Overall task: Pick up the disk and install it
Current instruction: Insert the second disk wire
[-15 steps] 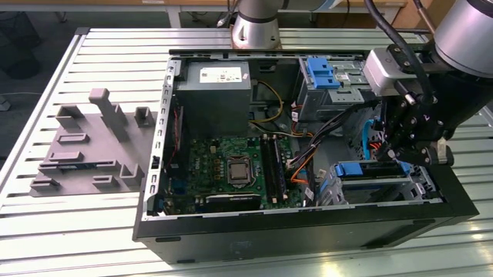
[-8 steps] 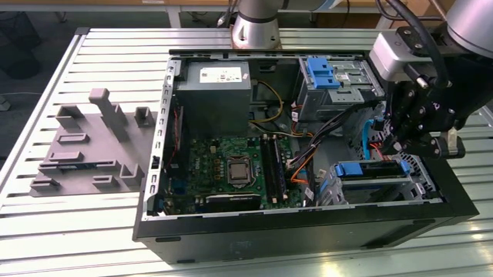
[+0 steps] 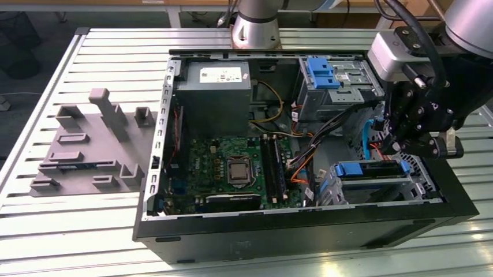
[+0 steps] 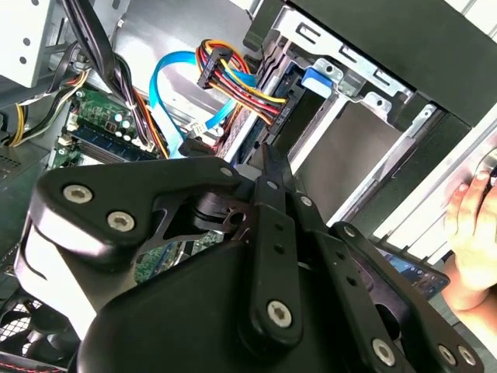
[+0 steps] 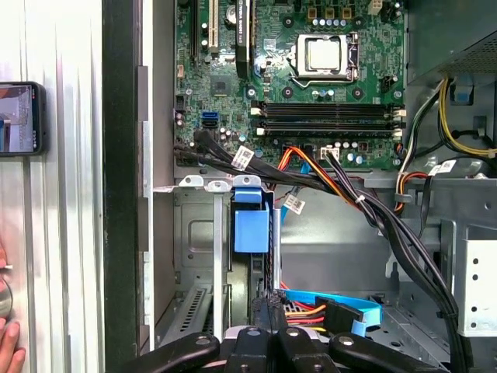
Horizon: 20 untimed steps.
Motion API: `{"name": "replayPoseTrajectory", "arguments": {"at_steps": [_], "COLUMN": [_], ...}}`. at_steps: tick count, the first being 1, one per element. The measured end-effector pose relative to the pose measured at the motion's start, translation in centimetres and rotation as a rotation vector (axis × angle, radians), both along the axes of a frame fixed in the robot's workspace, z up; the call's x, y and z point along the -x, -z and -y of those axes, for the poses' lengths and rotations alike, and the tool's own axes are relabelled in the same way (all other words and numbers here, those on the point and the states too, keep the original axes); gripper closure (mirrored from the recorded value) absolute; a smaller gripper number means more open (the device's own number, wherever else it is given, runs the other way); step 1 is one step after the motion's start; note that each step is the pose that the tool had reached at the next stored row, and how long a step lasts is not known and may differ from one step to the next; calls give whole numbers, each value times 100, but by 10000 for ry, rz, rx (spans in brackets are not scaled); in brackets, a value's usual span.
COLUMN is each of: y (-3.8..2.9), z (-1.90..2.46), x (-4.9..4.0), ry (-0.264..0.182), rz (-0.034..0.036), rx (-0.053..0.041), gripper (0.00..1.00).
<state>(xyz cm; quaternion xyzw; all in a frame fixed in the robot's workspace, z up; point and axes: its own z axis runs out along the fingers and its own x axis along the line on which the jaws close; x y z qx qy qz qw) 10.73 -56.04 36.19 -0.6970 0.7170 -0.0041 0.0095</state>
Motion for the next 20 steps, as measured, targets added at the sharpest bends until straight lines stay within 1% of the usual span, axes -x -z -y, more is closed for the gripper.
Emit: {"name": "replayPoseTrajectory", "arguments": {"at_steps": [6, 20], "y": [0, 0], "z": [0, 0], "x": [34, 41], "ry": [1, 0], "rz": [0, 0], "rx": [1, 0], "gripper": [89, 89]}}
